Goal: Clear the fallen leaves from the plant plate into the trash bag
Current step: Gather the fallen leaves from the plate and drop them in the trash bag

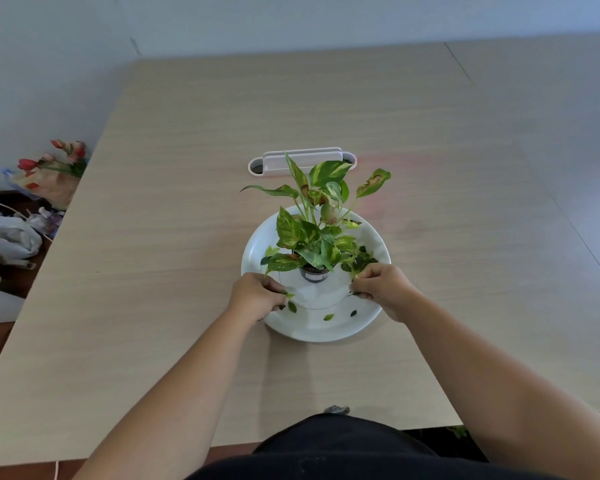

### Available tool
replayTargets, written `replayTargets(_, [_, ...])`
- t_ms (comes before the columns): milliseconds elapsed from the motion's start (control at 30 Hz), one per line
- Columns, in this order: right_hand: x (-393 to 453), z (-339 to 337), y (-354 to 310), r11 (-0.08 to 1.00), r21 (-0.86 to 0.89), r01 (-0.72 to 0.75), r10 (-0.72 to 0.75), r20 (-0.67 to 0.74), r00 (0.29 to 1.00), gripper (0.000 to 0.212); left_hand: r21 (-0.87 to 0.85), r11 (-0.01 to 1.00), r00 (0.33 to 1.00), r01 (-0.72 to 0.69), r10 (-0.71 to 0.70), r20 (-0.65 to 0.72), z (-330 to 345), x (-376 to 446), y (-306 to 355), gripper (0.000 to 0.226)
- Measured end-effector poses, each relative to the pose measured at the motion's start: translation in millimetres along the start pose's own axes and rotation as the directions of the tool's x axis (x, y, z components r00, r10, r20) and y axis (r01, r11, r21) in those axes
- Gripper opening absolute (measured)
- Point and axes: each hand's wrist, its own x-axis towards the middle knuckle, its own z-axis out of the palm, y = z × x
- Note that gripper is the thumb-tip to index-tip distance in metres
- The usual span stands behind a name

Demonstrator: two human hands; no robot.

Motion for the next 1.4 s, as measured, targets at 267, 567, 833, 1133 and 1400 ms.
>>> replayTargets(267, [-30.8, -44.7, 32.2, 0.895, 0.443, -0.051, 0.046, 0.021, 0.999, 0.037, -0.268, 0.963, 0.973, -0.014, 0.075, 0.219, 49.5, -28.1, 27.9, 0.015])
replayTargets(567, [-94.7, -125.8, 104.3, 0.796, 0.604, 0.043, 0.106, -0.209, 0.972, 0.036, -0.133, 0.990, 0.774, -0.047, 0.120, 0.622, 190.7, -95.8, 65.1, 0.018])
replayTargets(833, [-176.0, -193.9, 193.4, 0.746, 0.650, 0.145, 0.319, -0.540, 0.779, 0.024, 0.082, 0.973, 0.611, -0.217, 0.070, 0.788, 304.1, -154.4, 71.7, 0.016])
replayTargets(1133, [-213.0, -243.0, 286.1, 0.706, 0.705, 0.069, 0.571, -0.624, 0.534, 0.020, 0.296, 0.878, 0.618, -0.377, 0.001, 0.786, 423.1, -195.1, 40.7, 0.018])
replayTargets(1400, [-195.7, -264.3, 324.1, 0.677, 0.736, -0.018, 0.648, -0.585, 0.487, 0.013, 0.406, 0.825, 0.649, -0.392, -0.065, 0.758, 474.1, -193.1, 30.6, 0.005])
